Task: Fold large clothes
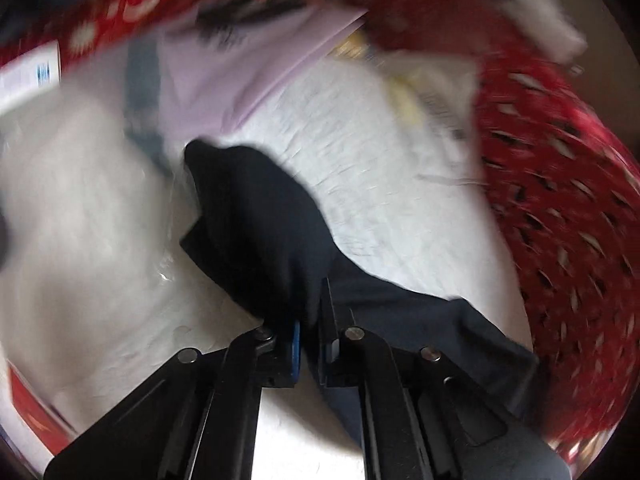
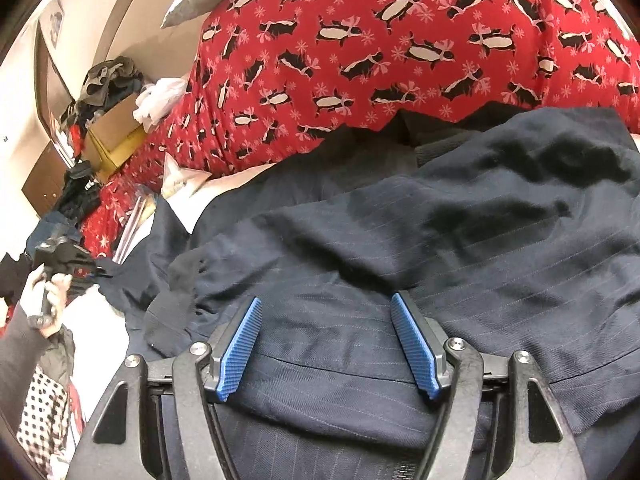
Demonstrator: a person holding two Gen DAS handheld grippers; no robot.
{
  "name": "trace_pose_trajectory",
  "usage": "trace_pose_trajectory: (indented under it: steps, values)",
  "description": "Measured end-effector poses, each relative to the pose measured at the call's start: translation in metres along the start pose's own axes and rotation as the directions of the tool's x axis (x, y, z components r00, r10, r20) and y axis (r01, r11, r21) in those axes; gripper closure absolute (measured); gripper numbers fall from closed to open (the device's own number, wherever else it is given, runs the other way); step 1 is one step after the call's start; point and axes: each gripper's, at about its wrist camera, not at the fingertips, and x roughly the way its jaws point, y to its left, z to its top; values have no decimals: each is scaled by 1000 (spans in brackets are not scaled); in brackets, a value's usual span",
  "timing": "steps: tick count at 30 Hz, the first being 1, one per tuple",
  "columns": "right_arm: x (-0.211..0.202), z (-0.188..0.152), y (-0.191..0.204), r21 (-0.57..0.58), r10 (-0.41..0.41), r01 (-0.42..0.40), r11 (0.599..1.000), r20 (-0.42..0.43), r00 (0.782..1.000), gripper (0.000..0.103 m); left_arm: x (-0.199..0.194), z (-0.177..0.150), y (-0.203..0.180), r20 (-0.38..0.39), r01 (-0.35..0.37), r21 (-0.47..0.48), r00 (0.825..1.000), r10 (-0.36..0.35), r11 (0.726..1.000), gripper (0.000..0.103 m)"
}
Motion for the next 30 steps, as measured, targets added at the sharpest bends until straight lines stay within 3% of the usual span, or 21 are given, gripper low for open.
trace_pose_trajectory:
  steps: [2,9,13,15,17,20,21,24,28,30]
  values:
    - [0,1,0,2,-2,2,1000,-7,1000,33,-33,-10,-19,59,31,86,998,-37,996,100]
    - [-20,11,9,-27,-43,40,999,-125,991,34,-96,-39,-93,108,109,237,985,-137,965,100]
    - [-64,8,-7,-54,-140,137,989,-61,988,34,-117,-74,-147,105,138,326,978,-181,935,101]
    - [-88,6,-21,-77,-275,274,959,-4,961,24,-124,-92,-170,93,149,361,977,-194,920,101]
    - [-107,2,-39,-85,-391,393,916,37,919,20,-130,-115,-198,84,159,406,974,-210,900,101]
    - [-114,-9,-63,-121,-513,512,850,25,858,20,-136,-149,-238,57,190,467,968,-244,863,102]
    - [-112,-13,-70,-128,-524,521,844,12,852,20,-137,-157,-247,55,193,484,967,-250,854,102]
    - [-101,-34,-92,-122,-529,520,846,-61,846,19,-140,-195,-292,38,200,566,963,-267,800,102]
    - [-105,-43,-98,-100,-490,485,869,-32,871,14,-125,-246,-340,-3,193,651,968,-251,734,102]
    - [-103,-44,-99,-107,-466,460,882,-37,884,4,-103,-273,-358,-63,199,670,975,-212,715,102]
